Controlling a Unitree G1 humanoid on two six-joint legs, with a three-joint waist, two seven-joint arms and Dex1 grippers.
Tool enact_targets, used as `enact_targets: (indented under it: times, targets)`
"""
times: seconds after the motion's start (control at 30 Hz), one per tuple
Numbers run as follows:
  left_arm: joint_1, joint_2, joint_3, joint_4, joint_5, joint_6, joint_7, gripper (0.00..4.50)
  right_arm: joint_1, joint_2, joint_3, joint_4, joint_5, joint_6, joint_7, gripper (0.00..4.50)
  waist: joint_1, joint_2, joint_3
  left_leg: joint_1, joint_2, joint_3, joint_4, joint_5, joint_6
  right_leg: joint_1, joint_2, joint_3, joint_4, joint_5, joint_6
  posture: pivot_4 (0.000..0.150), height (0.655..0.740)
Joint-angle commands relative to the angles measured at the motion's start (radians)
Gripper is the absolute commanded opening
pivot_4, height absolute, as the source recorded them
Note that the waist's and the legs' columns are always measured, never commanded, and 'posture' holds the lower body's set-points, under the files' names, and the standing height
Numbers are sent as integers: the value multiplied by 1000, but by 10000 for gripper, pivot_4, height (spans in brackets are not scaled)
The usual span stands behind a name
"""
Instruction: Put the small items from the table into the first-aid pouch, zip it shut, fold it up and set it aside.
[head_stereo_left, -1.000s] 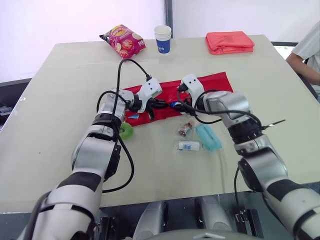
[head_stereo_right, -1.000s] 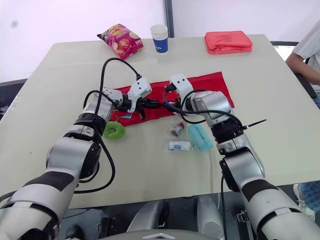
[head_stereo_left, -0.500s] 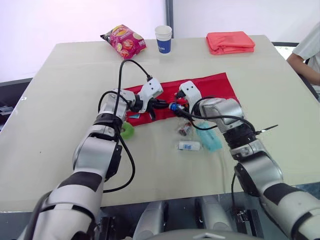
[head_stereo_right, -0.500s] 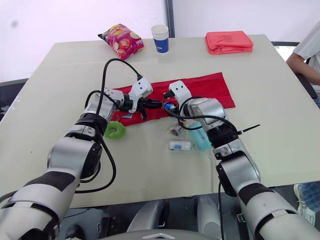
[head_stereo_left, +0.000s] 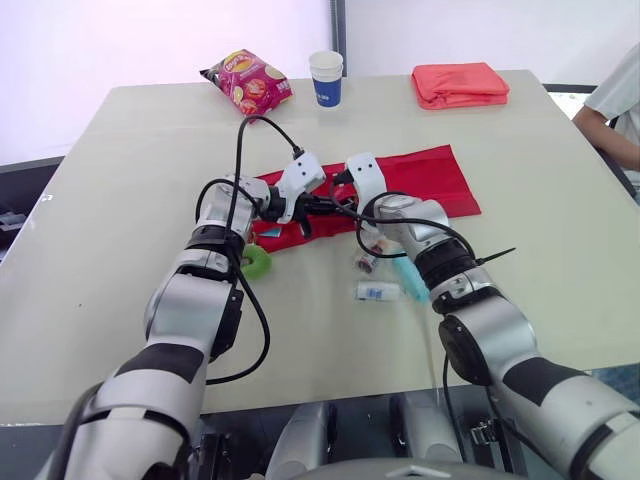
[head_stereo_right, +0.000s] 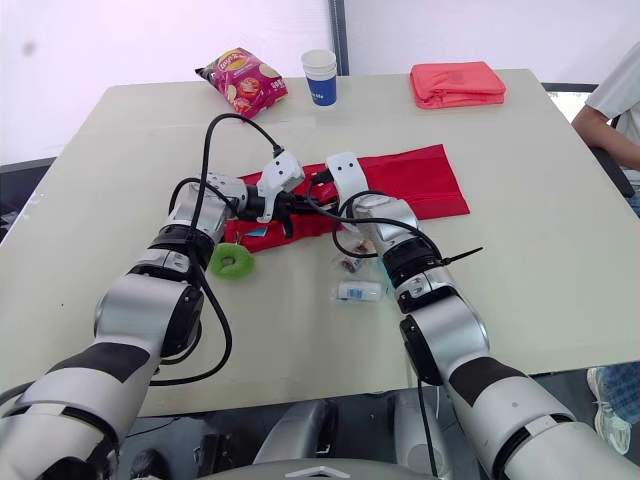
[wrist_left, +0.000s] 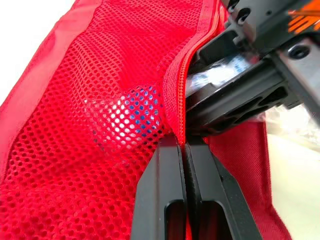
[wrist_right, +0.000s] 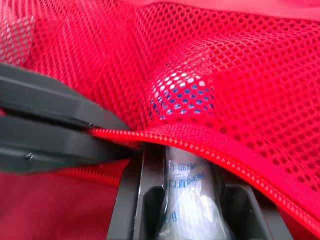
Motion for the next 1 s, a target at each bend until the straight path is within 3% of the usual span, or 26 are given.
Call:
enact_targets:
  times: [0.03,0.07,0.13,0.17,0.43,0.53,0.6,0.87,1.0]
  targets:
    - [-17,-6,11,-26,-9,-10,15,0,4,31,24,-46,12,-5,62,13728,-1,0,0,0,0,0,0,0,0,0,0,0,0,0,0,1500,7400]
    - [-19,-4,11,-20,-8,-11,21,0,16,17,33,-84,15,28,84,15114,-2,0,0,0,0,0,0,0,0,0,0,0,0,0,0,1500,7400]
    - [-22,0,12,-13,-4,-11,31,0,41,-15,46,-182,39,122,143,23859,2,0,0,0,0,-1,0,0,0,0,0,0,0,0,0,1500,7400]
    - [-24,2,12,-9,-3,-13,33,0,56,-40,55,-241,50,177,171,25792,5,0,0,0,0,-1,0,0,0,0,0,0,0,0,0,1500,7400]
    - [-28,4,11,1,0,-20,45,0,128,-220,68,-612,155,434,330,25792,3,0,0,-1,-2,-3,0,0,0,-2,0,1,0,0,0,1500,7400]
    - [-28,5,9,1,0,-21,45,0,169,-249,83,-699,172,478,334,34534,4,0,0,-1,-2,-4,0,0,0,-2,0,1,0,0,0,1500,7400]
    - [-28,5,9,1,0,-21,44,0,182,-255,79,-732,180,503,323,43972,3,0,0,-1,-3,-6,0,0,0,-2,0,1,0,0,0,1500,7400]
    - [-29,5,5,-2,2,-23,42,0,210,-287,98,-765,185,502,318,44592,5,0,0,-1,-4,-6,0,0,0,-2,0,1,0,0,0,1500,7400]
    - [-30,3,4,-3,3,-23,40,0,251,-361,151,-838,170,450,357,44592,7,0,0,-1,-4,-6,0,0,0,-2,0,1,0,0,0,1500,7400]
